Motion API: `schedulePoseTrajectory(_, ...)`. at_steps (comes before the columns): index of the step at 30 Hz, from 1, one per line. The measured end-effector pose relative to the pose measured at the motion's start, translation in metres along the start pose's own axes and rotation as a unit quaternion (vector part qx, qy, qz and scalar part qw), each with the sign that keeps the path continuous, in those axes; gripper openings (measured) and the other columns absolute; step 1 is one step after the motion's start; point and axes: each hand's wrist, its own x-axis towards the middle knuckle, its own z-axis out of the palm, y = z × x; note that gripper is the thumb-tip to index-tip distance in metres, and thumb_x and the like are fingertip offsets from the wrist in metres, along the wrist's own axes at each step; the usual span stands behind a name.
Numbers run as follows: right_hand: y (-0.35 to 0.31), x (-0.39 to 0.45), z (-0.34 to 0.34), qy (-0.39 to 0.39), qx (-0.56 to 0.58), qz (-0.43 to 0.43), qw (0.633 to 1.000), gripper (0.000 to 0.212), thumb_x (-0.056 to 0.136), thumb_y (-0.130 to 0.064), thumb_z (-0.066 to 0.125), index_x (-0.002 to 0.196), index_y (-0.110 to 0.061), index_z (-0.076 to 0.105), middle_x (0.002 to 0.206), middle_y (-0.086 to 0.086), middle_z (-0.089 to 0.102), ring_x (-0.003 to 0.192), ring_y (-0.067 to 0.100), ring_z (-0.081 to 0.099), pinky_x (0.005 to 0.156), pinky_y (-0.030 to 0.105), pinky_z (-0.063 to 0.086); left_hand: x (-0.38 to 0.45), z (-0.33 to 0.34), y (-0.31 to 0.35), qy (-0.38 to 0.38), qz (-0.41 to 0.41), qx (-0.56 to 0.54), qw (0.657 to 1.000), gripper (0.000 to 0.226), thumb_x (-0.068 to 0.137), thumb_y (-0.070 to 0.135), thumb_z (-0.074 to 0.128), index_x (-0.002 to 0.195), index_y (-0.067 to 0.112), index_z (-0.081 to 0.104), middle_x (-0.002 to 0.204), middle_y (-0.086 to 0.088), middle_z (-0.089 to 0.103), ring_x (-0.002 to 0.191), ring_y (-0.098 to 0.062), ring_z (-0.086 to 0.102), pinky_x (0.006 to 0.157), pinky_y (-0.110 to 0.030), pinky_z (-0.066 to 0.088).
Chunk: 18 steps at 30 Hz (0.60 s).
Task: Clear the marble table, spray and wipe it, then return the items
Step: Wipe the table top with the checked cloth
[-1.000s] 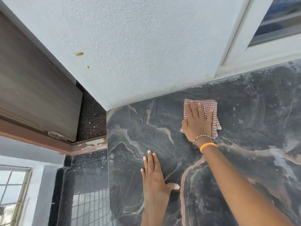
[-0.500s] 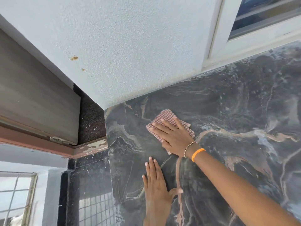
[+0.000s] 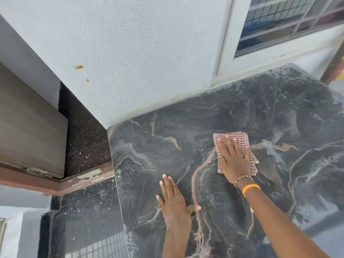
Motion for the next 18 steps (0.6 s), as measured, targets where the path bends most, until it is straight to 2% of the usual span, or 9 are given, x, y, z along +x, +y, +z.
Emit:
schedulePoseTrajectory(5, -0.074, 0.008, 0.009, -0.013, 0.019, -0.099, 0.995, 0.057, 0.095, -0.033, 0.023, 0.147, -0.033, 0.0, 0.159, -0.004, -0.003, 0.146, 0.02, -0.004, 0.115, 0.05, -0.004, -0.002, 0.0, -0.001, 0.025, 0.006, -0.017, 1.0, 0.123, 0.067, 0.062, 0.058, 0.141, 0.006, -0.022, 0.152, -0.005, -0.029, 0.142, -0.025, -0.021, 0.117, -0.045, 0.0)
schedulePoseTrajectory(9, -0.119, 0.007, 0.013, -0.051, 0.012, -0.245, 0.968, 0.056, 0.095, -0.034, 0.025, 0.147, -0.034, 0.002, 0.159, -0.006, -0.004, 0.146, 0.019, -0.007, 0.114, 0.049, -0.011, -0.004, 0.001, -0.007, 0.053, 0.016, -0.052, 0.997, 0.124, 0.064, 0.063, 0.063, 0.145, 0.01, -0.014, 0.155, -0.002, -0.023, 0.144, -0.021, -0.016, 0.118, -0.042, 0.001)
schedulePoseTrajectory(12, -0.098, 0.0, 0.014, -0.07, -0.016, -0.352, 0.933, 0.06, 0.092, -0.036, 0.031, 0.147, -0.035, 0.007, 0.159, -0.008, 0.0, 0.146, 0.018, -0.002, 0.115, 0.048, -0.01, -0.008, 0.003, -0.001, 0.066, -0.006, -0.069, 0.995, 0.127, 0.061, 0.07, 0.058, 0.144, 0.009, -0.015, 0.155, -0.002, -0.021, 0.144, -0.02, -0.015, 0.117, -0.042, 0.002)
schedulePoseTrajectory(14, -0.064, 0.001, 0.009, -0.073, -0.028, -0.389, 0.918, 0.062, 0.089, -0.038, 0.033, 0.146, -0.036, 0.009, 0.158, -0.008, 0.005, 0.146, 0.018, 0.002, 0.115, 0.047, -0.009, -0.008, 0.006, 0.016, 0.075, -0.025, -0.087, 0.993, 0.129, 0.058, 0.075, 0.051, 0.144, 0.006, -0.016, 0.156, -0.005, -0.02, 0.144, -0.022, -0.016, 0.117, -0.042, 0.001)
schedulePoseTrajectory(18, 0.023, 0.015, -0.007, -0.051, -0.045, -0.358, 0.931, 0.067, 0.082, -0.039, 0.033, 0.145, -0.038, 0.012, 0.158, -0.009, 0.011, 0.146, 0.017, 0.008, 0.116, 0.045, -0.008, 0.004, 0.015, 0.075, 0.095, 0.017, -0.057, 0.994, 0.125, 0.063, 0.073, 0.051, 0.144, 0.006, -0.016, 0.155, -0.008, -0.021, 0.141, -0.025, -0.024, 0.117, -0.041, -0.004)
